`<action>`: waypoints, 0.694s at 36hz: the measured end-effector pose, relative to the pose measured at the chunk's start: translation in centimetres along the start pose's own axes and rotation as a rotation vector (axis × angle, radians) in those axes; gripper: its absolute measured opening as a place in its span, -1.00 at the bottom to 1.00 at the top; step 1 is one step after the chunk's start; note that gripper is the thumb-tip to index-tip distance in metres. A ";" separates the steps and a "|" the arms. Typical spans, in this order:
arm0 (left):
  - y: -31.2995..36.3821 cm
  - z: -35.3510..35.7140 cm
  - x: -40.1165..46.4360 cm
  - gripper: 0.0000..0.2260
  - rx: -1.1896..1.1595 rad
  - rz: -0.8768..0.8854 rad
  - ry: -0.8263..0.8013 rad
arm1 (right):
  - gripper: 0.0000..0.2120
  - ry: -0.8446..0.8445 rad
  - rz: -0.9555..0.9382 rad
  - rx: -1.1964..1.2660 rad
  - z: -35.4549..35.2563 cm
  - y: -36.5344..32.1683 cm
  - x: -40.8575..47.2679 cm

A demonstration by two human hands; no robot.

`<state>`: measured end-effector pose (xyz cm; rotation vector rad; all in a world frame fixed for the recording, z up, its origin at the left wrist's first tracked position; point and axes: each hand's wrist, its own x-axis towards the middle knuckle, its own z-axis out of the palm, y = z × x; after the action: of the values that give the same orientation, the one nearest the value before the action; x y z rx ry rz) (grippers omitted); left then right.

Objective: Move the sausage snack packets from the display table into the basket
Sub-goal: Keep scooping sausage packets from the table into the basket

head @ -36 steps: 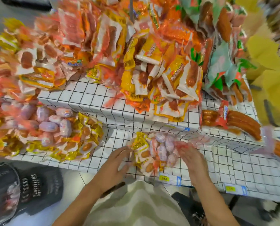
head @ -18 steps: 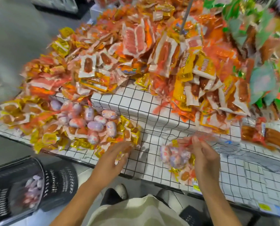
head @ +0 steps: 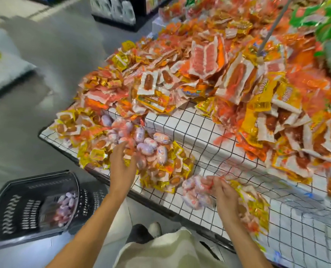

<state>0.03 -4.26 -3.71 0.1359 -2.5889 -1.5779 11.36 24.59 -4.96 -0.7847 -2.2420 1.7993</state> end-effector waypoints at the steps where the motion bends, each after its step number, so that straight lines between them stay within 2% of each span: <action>1: 0.0 0.3 0.6 -0.54 0.013 -0.054 -0.003 | -0.71 -0.020 0.000 0.000 0.2 0.1 0.3; 3: -0.2 0.8 1.8 -0.56 0.056 -0.140 -0.019 | -0.72 -0.039 0.007 -0.009 0.5 0.4 0.8; 5: -0.1 1.4 2.4 -0.74 0.051 -0.132 -0.028 | -0.72 -0.051 0.001 -0.027 0.7 0.8 1.3; 7: -0.1 2.1 2.4 -0.84 0.050 -0.099 -0.027 | -0.73 -0.070 -0.005 -0.038 0.8 0.8 1.7; 12: -0.8 3.5 1.6 -0.69 -0.045 -0.210 0.031 | -0.76 -0.072 0.011 -0.042 0.4 1.1 1.7; 17: -1.7 3.9 1.3 -0.87 -0.095 -0.276 0.083 | -0.76 -0.110 0.015 -0.085 -0.4 2.2 1.8; 19: -1.9 4.1 1.2 -0.88 -0.101 -0.286 0.113 | -0.77 -0.148 -0.017 -0.104 -0.7 2.5 1.6; 22: -2.0 4.0 1.0 -0.89 -0.110 -0.271 0.160 | -0.68 -0.192 -0.050 -0.127 -0.9 2.7 1.3; 24: -1.9 4.0 0.6 -0.90 -0.136 -0.254 0.191 | -0.80 -0.216 -0.061 -0.153 -1.0 2.7 0.9; 25: -1.7 4.0 0.5 -0.86 -0.158 -0.253 0.210 | -0.77 -0.206 -0.075 -0.165 -1.0 2.7 0.8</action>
<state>-0.95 -1.57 -7.07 0.6020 -2.3511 -1.7337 11.87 26.21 -7.43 -0.5548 -2.5402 1.7496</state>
